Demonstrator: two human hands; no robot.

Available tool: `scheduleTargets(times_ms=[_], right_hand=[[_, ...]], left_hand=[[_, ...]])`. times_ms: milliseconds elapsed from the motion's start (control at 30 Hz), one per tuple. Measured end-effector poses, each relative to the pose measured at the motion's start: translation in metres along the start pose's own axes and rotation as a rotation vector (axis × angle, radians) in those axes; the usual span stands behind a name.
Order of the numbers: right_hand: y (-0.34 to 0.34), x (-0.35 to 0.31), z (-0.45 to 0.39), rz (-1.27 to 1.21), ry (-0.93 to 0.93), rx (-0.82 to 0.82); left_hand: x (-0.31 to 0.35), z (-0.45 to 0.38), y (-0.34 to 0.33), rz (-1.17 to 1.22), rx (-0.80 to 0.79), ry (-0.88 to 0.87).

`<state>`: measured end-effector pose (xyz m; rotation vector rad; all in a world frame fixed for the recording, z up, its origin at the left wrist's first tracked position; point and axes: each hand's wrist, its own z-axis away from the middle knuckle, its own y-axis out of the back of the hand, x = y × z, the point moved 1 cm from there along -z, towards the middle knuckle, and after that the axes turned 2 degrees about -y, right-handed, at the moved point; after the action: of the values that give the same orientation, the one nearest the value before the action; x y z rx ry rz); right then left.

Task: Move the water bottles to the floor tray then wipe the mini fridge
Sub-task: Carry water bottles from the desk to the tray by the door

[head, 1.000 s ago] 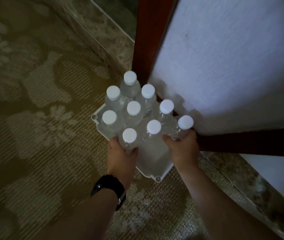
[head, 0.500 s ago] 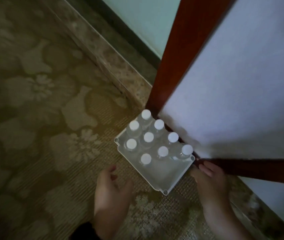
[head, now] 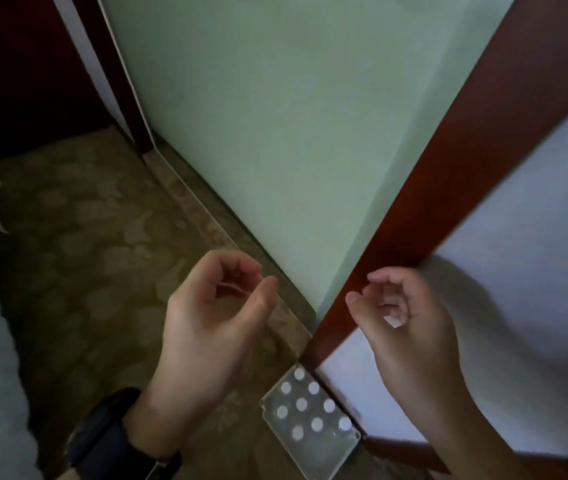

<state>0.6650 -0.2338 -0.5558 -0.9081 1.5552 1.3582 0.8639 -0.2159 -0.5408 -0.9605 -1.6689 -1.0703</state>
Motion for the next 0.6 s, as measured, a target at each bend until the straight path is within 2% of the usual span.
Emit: scheduleTargets(times_ms=[167, 300, 433, 600], right_hand=[[0.037, -0.18, -0.006, -0.106, 0.191, -0.019], [0.066, -0.293, 0.007, -0.189, 0.354, -0.04], [0.087, -0.369, 0.029, -0.257, 0.493, -0.093], [0.103, -0.438, 0.06, -0.344, 0.617, -0.237]], left_hand=[[0.162, -0.035, 0.058, 0.078, 0.014, -0.162], [0.269, -0.042, 0.099, 0.061, 0.04, -0.251], [0.356, -0.027, 0.137, 0.042, 0.123, -0.312], [0.432, 0.02, 0.175, -0.013, 0.325, -0.357]])
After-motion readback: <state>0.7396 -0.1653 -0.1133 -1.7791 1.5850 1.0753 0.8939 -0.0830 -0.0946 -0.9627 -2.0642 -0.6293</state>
